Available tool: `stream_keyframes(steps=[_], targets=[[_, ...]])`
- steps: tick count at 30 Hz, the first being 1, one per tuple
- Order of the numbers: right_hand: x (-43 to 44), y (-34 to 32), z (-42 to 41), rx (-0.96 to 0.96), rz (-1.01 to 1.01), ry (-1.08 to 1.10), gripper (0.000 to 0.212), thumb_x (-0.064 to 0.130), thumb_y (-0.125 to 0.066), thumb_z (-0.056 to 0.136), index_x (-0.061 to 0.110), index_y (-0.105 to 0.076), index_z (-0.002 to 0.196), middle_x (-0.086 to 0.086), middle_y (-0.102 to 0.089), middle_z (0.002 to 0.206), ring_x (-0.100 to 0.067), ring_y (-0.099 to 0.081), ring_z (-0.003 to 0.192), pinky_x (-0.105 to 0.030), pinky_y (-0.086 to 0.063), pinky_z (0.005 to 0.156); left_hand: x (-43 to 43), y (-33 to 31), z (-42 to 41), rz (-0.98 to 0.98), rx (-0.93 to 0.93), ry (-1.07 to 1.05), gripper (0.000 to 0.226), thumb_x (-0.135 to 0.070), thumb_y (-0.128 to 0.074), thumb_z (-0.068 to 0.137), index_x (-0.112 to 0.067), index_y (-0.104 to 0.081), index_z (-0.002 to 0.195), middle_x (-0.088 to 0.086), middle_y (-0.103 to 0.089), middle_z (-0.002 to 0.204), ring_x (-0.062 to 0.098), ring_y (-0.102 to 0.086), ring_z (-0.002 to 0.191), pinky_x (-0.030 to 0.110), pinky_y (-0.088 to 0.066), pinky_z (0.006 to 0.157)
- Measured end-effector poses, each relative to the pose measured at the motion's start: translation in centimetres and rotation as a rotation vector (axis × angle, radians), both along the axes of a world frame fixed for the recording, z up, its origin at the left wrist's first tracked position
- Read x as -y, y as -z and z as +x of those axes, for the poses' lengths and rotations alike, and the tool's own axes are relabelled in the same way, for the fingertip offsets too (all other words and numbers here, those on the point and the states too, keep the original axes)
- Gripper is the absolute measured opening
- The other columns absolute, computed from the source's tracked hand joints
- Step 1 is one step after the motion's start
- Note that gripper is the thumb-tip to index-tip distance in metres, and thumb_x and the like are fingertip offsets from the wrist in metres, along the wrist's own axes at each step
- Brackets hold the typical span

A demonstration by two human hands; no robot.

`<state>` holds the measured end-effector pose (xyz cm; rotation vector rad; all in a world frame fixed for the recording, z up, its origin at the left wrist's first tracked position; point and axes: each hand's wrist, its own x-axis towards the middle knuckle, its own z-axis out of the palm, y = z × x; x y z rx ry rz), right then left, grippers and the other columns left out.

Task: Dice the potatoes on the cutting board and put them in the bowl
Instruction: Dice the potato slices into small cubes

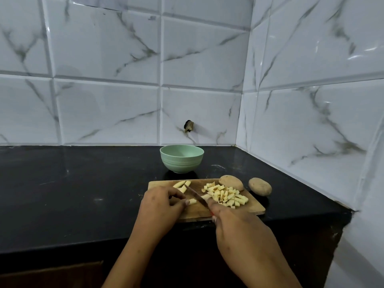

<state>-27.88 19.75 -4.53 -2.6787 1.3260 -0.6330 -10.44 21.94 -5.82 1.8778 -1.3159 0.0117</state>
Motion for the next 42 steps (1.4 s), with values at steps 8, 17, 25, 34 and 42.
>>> stream_keyframes(steps=[8,17,25,34,42], targets=[[-0.5,-0.4,1.3,-0.168,0.019,-0.055,0.059,0.016,-0.041,0.100,0.037,-0.019,0.150,0.001,-0.060,0.115,-0.017,-0.058,0.101,-0.028,-0.041,0.068,0.1,0.1,0.0,0.013,-0.021,-0.006,0.008,-0.025,-0.070,0.084,-0.030,-0.075,0.088,-0.017,-0.068,0.098,-0.001,-0.057,0.093,0.015,-0.045,0.082],[-1.0,-0.2,0.6,-0.174,0.100,-0.011,0.063,0.017,-0.041,0.099,0.039,-0.011,0.151,-0.002,-0.056,0.123,-0.019,-0.057,0.106,-0.030,-0.043,0.074,0.1,-0.1,0.0,0.069,0.030,0.026,0.010,-0.028,-0.068,0.085,-0.038,-0.071,0.086,-0.023,-0.061,0.084,-0.006,-0.052,0.076,0.010,-0.040,0.065],[0.9,-0.8,-1.6,0.071,0.040,0.085,0.045,0.028,-0.032,0.103,0.044,-0.031,0.145,0.007,-0.055,0.124,-0.012,-0.058,0.098,-0.029,-0.049,0.078,3.4,-1.4,-0.8,0.175,0.121,0.063,0.016,-0.026,-0.069,0.083,-0.037,-0.069,0.095,-0.018,-0.065,0.097,0.001,-0.057,0.094,0.026,-0.049,0.086],[0.8,-0.5,-1.8,0.156,0.077,0.047,0.044,0.033,-0.029,0.103,0.046,-0.032,0.144,0.012,-0.051,0.128,-0.007,-0.055,0.099,-0.028,-0.051,0.083,5.0,-2.2,0.5,0.024,-0.064,0.200,0.030,0.007,-0.063,0.080,-0.022,-0.068,0.086,-0.010,-0.070,0.083,-0.004,-0.063,0.080,0.012,-0.051,0.081],[0.9,0.0,-0.4,0.046,0.122,0.023,0.048,0.028,-0.033,0.102,0.046,-0.028,0.145,0.009,-0.057,0.120,-0.011,-0.057,0.100,-0.030,-0.051,0.081,4.8,-1.6,2.4,0.231,0.233,-0.068,0.028,-0.047,-0.061,0.086,-0.034,-0.065,0.110,-0.008,-0.058,0.116,0.014,-0.044,0.114,0.033,-0.041,0.092]])
